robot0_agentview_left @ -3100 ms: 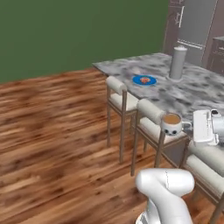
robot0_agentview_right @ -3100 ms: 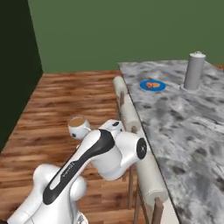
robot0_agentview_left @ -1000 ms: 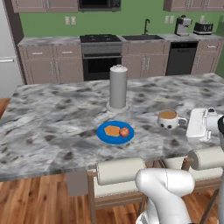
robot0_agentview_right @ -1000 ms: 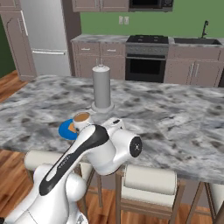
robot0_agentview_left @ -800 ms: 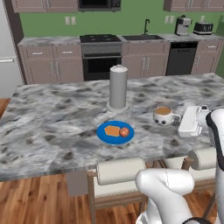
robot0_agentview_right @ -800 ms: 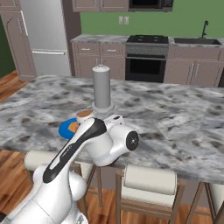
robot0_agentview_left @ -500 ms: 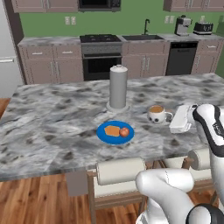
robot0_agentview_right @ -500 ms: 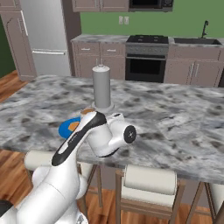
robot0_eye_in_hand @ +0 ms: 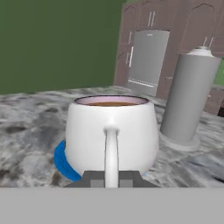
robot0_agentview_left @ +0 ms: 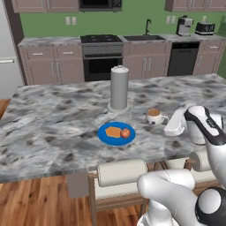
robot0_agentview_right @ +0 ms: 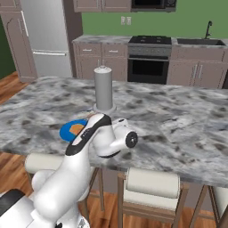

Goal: Pick up the brewed coffee from the coffee machine and place it next to the breakfast plate on the dining counter.

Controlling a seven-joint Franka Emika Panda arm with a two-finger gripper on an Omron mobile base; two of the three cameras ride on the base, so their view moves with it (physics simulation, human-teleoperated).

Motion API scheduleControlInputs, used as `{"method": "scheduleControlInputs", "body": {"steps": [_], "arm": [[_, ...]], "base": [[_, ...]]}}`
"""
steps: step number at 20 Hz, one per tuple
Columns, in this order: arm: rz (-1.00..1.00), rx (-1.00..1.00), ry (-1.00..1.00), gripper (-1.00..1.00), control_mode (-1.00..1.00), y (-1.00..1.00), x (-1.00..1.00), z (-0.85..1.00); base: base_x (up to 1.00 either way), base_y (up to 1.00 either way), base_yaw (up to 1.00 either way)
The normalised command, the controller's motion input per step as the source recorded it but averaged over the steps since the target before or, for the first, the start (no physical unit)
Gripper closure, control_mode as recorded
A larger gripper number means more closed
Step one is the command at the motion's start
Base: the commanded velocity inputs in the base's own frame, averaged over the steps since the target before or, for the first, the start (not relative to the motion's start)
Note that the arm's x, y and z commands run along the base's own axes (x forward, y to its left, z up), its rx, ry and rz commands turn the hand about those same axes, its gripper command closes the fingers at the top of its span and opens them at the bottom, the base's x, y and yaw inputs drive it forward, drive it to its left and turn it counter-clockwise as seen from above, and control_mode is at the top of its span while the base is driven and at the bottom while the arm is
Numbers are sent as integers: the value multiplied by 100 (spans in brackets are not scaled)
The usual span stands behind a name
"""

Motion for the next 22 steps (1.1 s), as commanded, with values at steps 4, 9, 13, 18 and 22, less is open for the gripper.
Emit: {"method": "scheduleControlInputs", "body": {"steps": [4, 9, 13, 18, 22], "arm": [[-21, 0, -2, 100, -100, 18, 33, -37], [-15, 0, 0, 100, -100, 5, 52, -5], [-3, 0, 0, 100, -100, -10, 57, -8], [0, 0, 0, 100, -100, -26, 38, -20], [0, 0, 0, 100, -100, -34, 17, -32]], "base": [[0, 0, 0], [0, 0, 0], [0, 0, 0], [0, 0, 0], [0, 0, 0]]}}
